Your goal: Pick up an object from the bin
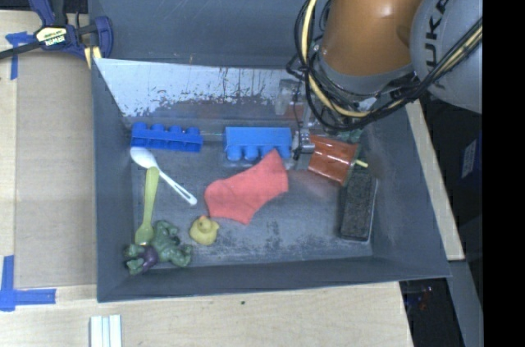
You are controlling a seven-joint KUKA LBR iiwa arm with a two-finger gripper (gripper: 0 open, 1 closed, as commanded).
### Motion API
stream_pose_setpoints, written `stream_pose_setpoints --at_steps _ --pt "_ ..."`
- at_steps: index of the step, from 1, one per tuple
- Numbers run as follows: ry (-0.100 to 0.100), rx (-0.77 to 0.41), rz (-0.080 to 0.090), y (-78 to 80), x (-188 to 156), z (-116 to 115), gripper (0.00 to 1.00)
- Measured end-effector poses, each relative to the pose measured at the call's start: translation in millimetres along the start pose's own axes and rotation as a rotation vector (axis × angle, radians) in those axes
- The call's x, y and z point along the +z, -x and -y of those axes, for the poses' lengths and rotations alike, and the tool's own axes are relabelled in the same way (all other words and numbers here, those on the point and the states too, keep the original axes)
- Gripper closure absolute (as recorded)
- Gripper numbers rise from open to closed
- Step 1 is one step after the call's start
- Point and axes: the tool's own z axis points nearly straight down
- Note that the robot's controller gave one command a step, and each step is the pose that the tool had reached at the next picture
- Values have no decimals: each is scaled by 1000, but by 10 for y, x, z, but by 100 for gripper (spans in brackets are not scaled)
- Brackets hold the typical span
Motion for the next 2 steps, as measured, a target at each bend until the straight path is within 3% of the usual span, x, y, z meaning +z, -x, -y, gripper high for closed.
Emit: stream_pose_setpoints --at_steps 1,2 --pt "0 1 9 15 -49 1 0" --pt "1 9 14 166 533 -16 0"
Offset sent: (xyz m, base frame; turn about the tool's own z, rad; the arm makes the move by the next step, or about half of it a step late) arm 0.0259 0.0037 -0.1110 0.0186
